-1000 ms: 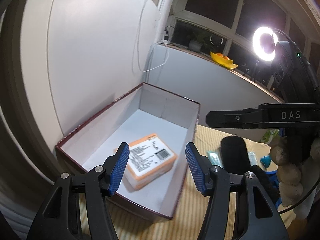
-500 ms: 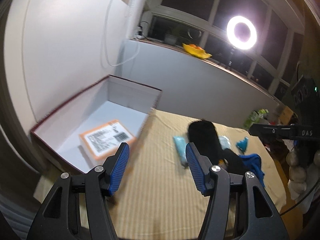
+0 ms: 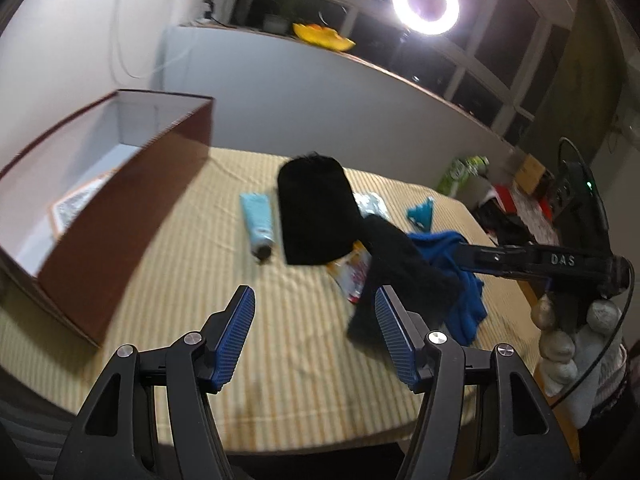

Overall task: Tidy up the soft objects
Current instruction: 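Move the right gripper back over the black fuzzy glove, then close the right gripper on the black glove's cuff, then lift the glove and carry it over the shoebox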

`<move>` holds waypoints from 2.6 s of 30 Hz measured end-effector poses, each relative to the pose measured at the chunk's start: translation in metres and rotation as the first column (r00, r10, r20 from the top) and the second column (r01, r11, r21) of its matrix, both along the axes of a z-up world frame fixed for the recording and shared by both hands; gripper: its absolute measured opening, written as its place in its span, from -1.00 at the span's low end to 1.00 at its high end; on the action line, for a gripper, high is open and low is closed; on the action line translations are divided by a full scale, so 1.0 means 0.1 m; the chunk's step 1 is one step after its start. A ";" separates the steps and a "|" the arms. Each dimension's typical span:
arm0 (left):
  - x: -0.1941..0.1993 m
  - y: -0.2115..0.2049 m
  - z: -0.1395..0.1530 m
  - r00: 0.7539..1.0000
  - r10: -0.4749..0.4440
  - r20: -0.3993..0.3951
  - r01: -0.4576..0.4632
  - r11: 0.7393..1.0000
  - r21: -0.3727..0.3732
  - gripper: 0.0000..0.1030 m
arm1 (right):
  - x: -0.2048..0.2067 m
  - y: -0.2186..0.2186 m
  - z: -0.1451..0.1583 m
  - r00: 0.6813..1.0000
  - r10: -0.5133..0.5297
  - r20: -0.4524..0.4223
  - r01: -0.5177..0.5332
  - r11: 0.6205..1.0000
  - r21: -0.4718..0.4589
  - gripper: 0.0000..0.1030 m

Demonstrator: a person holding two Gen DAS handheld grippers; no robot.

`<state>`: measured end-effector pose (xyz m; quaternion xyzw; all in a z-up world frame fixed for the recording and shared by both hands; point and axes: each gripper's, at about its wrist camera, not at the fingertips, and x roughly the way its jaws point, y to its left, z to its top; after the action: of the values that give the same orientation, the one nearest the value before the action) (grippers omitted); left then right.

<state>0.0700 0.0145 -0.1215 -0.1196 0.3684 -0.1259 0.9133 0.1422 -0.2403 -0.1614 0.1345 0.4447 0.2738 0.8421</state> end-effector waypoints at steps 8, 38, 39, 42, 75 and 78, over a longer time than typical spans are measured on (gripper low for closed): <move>0.00 -0.13 -0.01 1.000 -0.027 -0.010 0.027 0.999 0.022 0.21 | 0.04 0.11 -0.12 0.999 0.032 -0.041 -0.031 0.999 0.034 -0.05; 0.03 -0.83 -0.51 0.951 -0.282 -0.122 0.290 0.955 0.053 0.21 | -0.77 -0.29 -0.46 0.995 0.043 -0.093 -0.042 0.999 0.014 -0.57; 0.03 -0.86 -0.53 0.947 -0.294 -0.127 0.303 0.951 0.056 0.21 | -0.77 -0.32 -0.44 0.995 0.035 -0.090 -0.033 0.999 0.022 -0.55; 0.04 -0.93 -0.56 0.941 -0.313 -0.127 0.324 0.944 0.070 0.21 | -0.75 -0.38 -0.39 0.996 0.035 -0.084 -0.030 0.998 0.056 -0.33; 0.02 -1.04 -0.34 0.929 -0.366 -0.062 0.368 0.929 0.037 -0.63 | -0.49 -0.07 -0.28 0.996 0.088 -0.030 -0.088 0.996 0.013 -0.72; 0.01 -0.93 -0.20 0.939 -0.342 -0.026 0.343 0.938 0.044 -0.63 | -0.50 0.00 -0.15 0.995 0.099 0.002 -0.099 0.995 0.021 -0.72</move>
<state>0.0711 -0.0787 -0.1411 -0.0329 0.3947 -0.2727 0.8768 0.0924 -0.2403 -0.1759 0.1210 0.4476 0.3200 0.8262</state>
